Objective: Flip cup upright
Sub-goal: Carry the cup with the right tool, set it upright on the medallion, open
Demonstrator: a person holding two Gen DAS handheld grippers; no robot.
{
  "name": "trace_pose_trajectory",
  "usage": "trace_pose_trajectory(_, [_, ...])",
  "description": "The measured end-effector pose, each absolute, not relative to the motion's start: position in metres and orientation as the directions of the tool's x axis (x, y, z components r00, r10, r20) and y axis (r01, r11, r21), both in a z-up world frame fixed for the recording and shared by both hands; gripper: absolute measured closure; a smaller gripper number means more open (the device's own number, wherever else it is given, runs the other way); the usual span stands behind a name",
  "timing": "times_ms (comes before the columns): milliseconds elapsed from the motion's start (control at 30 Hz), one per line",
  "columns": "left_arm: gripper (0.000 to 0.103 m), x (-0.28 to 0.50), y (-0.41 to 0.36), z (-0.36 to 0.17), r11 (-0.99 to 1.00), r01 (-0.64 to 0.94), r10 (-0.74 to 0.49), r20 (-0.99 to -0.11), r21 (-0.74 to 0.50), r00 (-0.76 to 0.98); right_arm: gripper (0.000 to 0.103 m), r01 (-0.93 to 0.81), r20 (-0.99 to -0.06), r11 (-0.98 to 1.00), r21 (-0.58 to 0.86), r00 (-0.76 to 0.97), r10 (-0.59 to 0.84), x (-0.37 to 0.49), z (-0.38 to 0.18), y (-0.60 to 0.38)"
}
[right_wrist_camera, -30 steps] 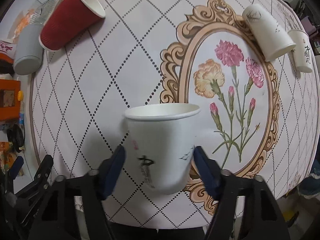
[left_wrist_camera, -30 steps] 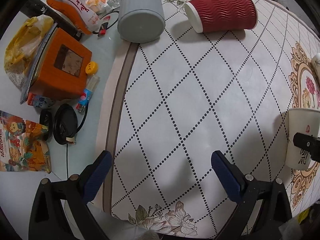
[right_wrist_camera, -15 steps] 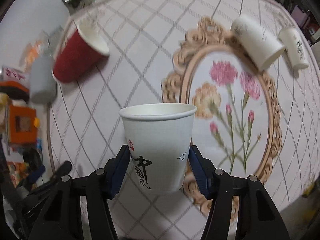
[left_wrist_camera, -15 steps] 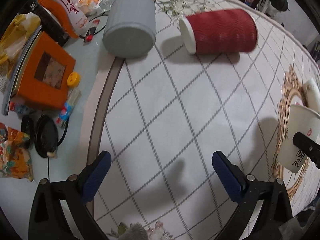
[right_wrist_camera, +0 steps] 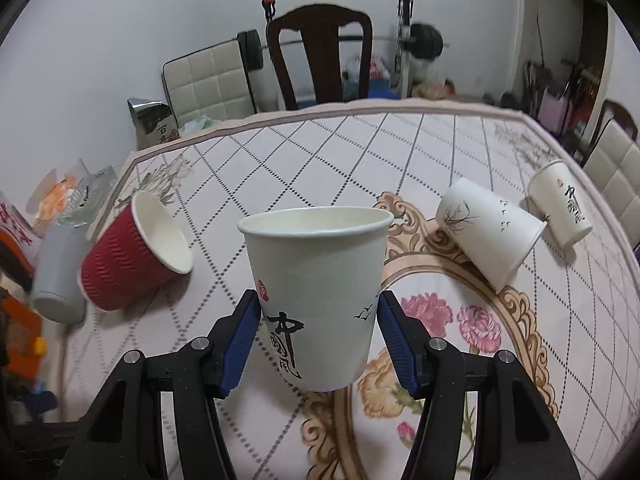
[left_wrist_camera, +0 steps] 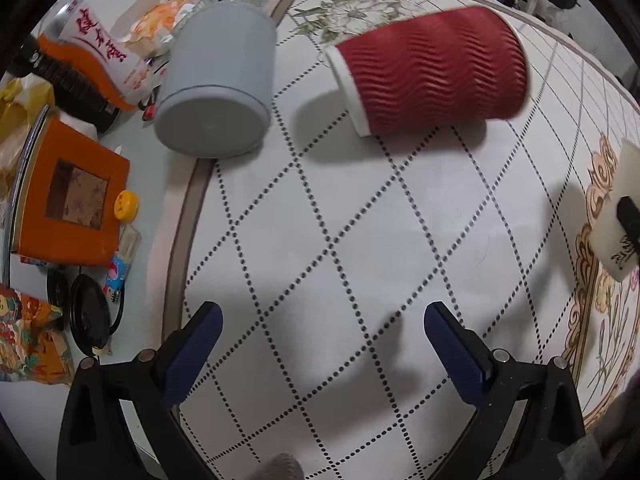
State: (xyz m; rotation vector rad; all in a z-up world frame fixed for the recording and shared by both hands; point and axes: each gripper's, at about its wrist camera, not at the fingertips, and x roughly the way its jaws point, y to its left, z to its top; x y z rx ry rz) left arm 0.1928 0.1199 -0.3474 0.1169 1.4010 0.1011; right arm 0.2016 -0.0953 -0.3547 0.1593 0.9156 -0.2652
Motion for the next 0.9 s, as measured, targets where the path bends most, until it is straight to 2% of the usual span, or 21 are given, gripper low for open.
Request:
trace_pose_trajectory(233, [0.000,0.169,0.107,-0.349,0.987,0.042,0.148,-0.975,0.157,0.167,0.041,0.249,-0.791,0.968,-0.020,0.588,-0.167,0.167,-0.363,-0.083])
trace_pose_trajectory(467, [0.000,0.145,0.096,-0.335,0.985,0.065,0.144,-0.970,0.160,0.198,0.038,0.257,-0.843,0.966,-0.018,0.516,-0.153,0.142,-0.374,-0.085])
trace_pose_trajectory(567, [0.000,0.131,0.087,-0.322,0.985,0.069,0.140,-0.965,0.159,0.222,0.026,0.277,-0.854,0.961,0.000,0.500,-0.144,0.128,-0.369,-0.091])
trace_pose_trajectory(733, [0.000,0.116,0.081,-0.296,0.985,0.065,0.137,-0.954,0.160,0.266,0.021,0.334,-0.848,0.942,-0.009,0.496,-0.184,0.097,-0.345,-0.103])
trace_pose_trajectory(900, [0.000,0.096,0.081,-0.266,0.985,0.068,0.129,-0.943,0.157,0.308,0.007,0.354,-0.845,0.934,-0.043,0.486,-0.223,0.072,-0.307,-0.116])
